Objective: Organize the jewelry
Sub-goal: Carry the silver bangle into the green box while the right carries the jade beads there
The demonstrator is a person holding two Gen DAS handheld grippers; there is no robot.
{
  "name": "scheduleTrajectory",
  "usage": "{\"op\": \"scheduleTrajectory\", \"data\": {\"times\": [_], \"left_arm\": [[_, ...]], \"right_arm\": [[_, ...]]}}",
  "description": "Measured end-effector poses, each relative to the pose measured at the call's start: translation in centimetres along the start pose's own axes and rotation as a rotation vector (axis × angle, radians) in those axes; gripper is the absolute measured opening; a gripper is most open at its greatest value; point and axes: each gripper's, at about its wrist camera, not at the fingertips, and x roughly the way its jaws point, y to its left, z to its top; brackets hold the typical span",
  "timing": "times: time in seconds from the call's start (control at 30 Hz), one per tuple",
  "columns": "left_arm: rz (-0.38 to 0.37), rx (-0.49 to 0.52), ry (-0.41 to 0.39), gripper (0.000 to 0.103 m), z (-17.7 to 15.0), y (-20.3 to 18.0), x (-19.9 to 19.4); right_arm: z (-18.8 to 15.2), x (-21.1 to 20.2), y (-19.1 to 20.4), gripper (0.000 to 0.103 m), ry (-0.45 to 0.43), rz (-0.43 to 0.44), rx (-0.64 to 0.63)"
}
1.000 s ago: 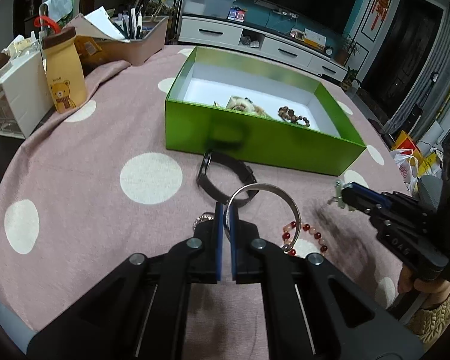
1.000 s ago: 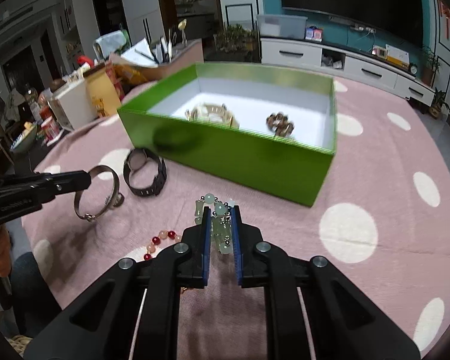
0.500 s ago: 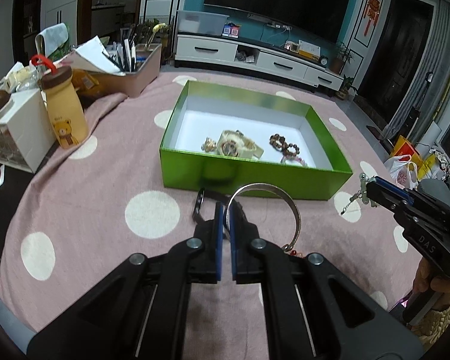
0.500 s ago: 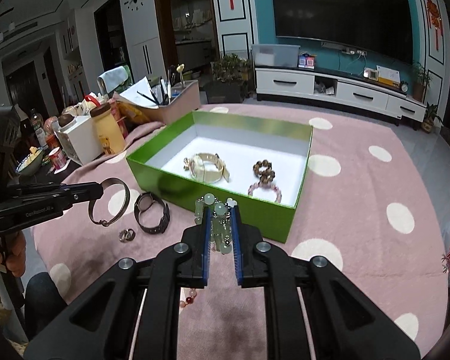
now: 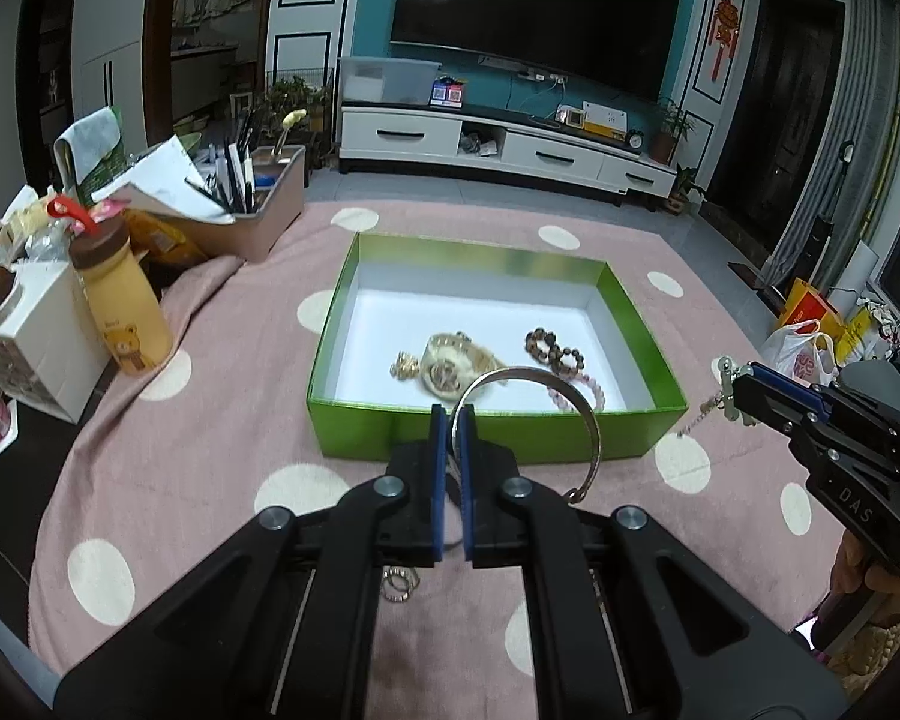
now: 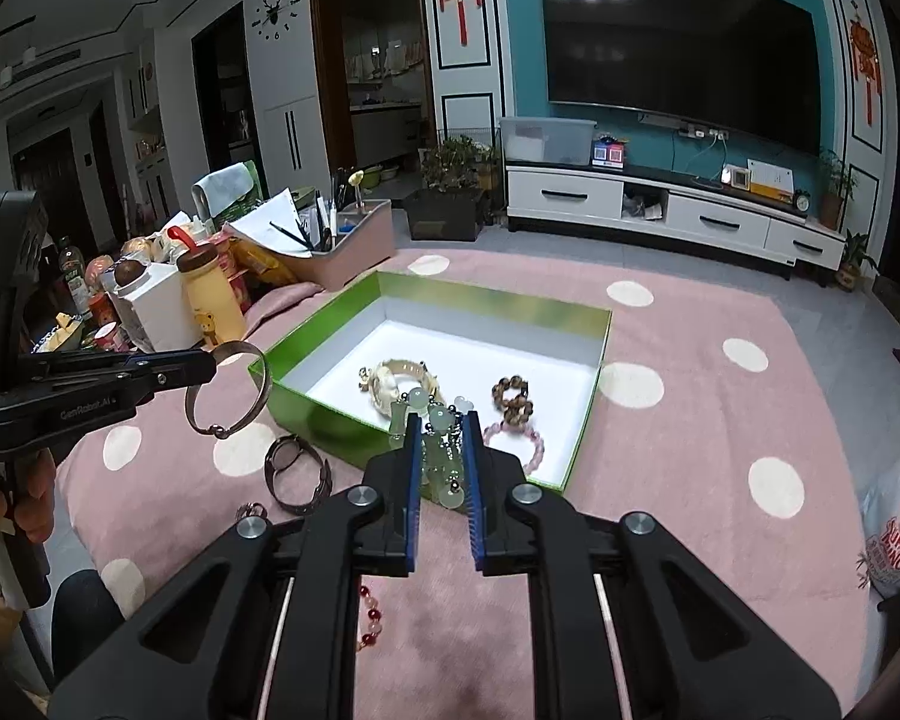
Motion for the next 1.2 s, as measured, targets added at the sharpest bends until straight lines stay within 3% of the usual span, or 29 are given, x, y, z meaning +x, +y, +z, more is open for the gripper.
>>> {"op": "scheduleTrajectory", "data": {"times": [0.47,1.2], "left_arm": [[0.006,0.034,-0.04,0.003,4.0,-0.7,0.5],[0.032,0.036,-0.017,0.004,7.6,-0.1,4.9]], "right_arm": [[2.5,0.7,-0.6,0.013,-0.036,-0.009,-0.008],[4.9,4.4,-1.7,0.013,-0.025,-0.006,-0.003]]}}
